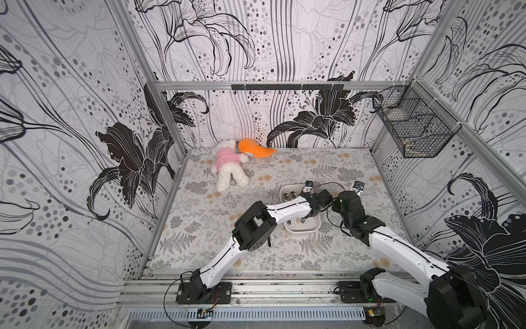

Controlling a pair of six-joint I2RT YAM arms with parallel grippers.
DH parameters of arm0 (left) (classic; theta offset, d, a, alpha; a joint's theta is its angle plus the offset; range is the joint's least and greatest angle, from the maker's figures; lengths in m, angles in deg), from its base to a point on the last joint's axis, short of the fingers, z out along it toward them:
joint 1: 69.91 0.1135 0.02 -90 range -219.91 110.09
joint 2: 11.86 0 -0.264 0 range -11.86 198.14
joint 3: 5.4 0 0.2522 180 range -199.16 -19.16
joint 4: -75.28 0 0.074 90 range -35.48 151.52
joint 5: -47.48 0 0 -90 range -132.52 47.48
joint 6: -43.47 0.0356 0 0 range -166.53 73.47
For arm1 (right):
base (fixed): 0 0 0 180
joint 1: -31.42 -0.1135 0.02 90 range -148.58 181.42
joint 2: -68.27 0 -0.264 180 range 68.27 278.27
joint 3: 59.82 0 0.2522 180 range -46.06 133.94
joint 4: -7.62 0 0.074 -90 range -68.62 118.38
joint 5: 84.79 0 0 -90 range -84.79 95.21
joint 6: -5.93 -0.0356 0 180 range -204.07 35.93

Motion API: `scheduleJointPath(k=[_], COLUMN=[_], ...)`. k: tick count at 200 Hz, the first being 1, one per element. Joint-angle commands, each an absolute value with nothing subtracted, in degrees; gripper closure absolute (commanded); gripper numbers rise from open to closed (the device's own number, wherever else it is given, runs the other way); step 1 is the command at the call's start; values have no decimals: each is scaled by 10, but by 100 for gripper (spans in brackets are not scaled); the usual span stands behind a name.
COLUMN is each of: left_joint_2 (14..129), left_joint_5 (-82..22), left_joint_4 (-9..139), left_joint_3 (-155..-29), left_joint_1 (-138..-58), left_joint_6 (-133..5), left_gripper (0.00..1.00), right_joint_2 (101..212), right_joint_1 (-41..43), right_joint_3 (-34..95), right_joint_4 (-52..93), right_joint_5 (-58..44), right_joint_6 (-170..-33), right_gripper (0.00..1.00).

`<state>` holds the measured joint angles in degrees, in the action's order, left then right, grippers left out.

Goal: Put the spoon into the storage box
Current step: Place the spoon in the storage box, then pick up the spoon from the center of the board.

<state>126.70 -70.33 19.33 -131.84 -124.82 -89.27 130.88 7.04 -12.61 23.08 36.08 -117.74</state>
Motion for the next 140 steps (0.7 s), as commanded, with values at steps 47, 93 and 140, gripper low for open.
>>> scheduleJointPath(k=[47, 93, 140], left_joint_2=[1123, 995, 815], left_joint_5=[-721, -724, -727], left_joint_4=[283, 336, 360], left_joint_3=[-1199, -1090, -917], left_joint_1=[-1238, -1224, -1166], left_joint_6=[-887, -879, -878], left_gripper=[76, 67, 59], right_joint_2=[1304, 1310, 1319], right_joint_1=[72, 72, 72], right_joint_3=[-132, -130, -113], right_joint_4=[236, 229, 229], right_joint_5=[358, 353, 308], right_joint_6=[-1180, -1169, -1144], right_gripper=[65, 63, 60])
